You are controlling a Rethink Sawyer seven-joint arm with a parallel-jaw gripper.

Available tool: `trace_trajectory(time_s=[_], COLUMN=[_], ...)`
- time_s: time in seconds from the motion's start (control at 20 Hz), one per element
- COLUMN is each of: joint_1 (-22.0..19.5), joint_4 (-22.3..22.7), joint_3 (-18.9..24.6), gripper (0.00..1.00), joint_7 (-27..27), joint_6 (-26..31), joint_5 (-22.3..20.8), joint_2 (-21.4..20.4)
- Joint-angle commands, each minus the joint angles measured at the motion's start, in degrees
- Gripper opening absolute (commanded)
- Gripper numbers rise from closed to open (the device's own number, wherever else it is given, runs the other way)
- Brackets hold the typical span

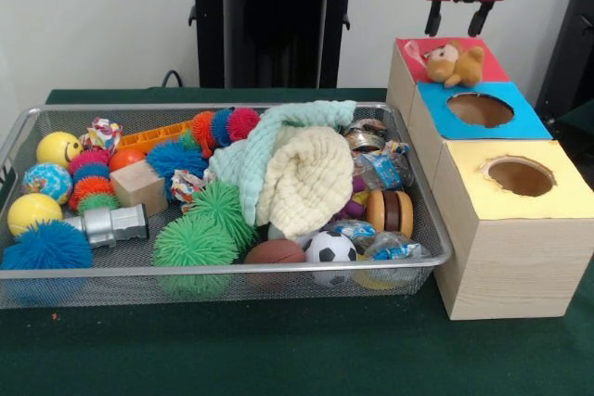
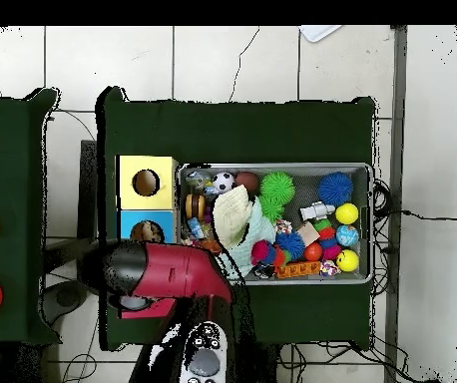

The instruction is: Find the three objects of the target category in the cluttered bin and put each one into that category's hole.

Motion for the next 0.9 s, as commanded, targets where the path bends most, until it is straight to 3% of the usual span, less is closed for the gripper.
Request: trace_trajectory(time_s=[0.05,0.3,0.5,0.9], joint_1=[-2.1,-1.9,-1.3,1.0], joint_4=[0.1,-2.5,-4.5,-14.0], joint_3=[2.5,2.2,0.9,-4.3], gripper=[1.00,1.00,1.00,1.00], joint_7=[11.1,11.8,11.5,10.5], joint_6=[-3.8,-2.9,0.1,12.1], joint_5=[1.4,0.8,-0.8,-6.4], joint_2=[4.5,6.4,5.4,-2.3])
